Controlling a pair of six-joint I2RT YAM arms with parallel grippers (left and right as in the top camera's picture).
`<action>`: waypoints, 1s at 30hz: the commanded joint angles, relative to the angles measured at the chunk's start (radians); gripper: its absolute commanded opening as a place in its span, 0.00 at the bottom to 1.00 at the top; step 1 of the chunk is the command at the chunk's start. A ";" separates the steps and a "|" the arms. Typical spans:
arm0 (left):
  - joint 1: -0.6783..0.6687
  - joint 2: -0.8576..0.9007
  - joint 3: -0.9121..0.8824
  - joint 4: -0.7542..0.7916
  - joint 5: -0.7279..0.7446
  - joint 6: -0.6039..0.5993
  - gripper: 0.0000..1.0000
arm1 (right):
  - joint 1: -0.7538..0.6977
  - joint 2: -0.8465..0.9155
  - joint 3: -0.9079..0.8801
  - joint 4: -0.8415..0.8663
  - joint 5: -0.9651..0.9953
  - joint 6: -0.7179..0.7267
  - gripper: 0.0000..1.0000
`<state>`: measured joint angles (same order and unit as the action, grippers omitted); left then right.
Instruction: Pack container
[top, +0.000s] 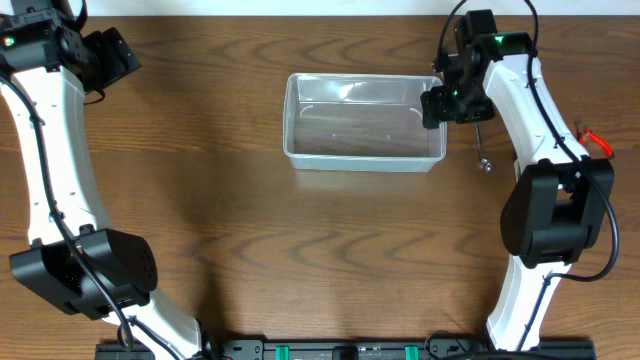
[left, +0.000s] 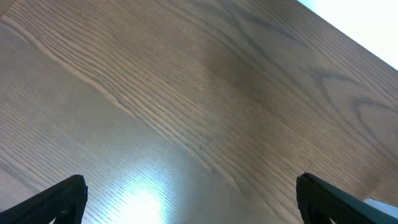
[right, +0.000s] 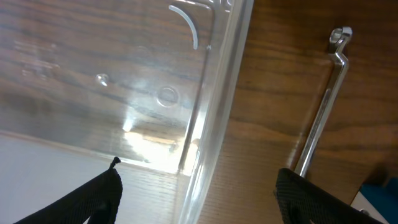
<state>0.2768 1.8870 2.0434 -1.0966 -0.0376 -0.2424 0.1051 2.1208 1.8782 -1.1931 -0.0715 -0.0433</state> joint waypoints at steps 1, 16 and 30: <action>0.000 0.004 0.005 -0.002 -0.016 0.002 0.98 | -0.002 0.005 0.079 -0.017 -0.023 0.057 0.80; 0.000 0.004 0.005 -0.002 -0.016 0.002 0.98 | -0.199 0.005 0.384 -0.272 0.173 0.006 0.82; 0.000 0.004 0.005 -0.002 -0.016 0.002 0.98 | -0.344 0.006 0.256 -0.202 0.164 -0.097 0.80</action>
<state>0.2768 1.8870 2.0434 -1.0962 -0.0376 -0.2424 -0.2352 2.1273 2.1857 -1.4200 0.0875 -0.0883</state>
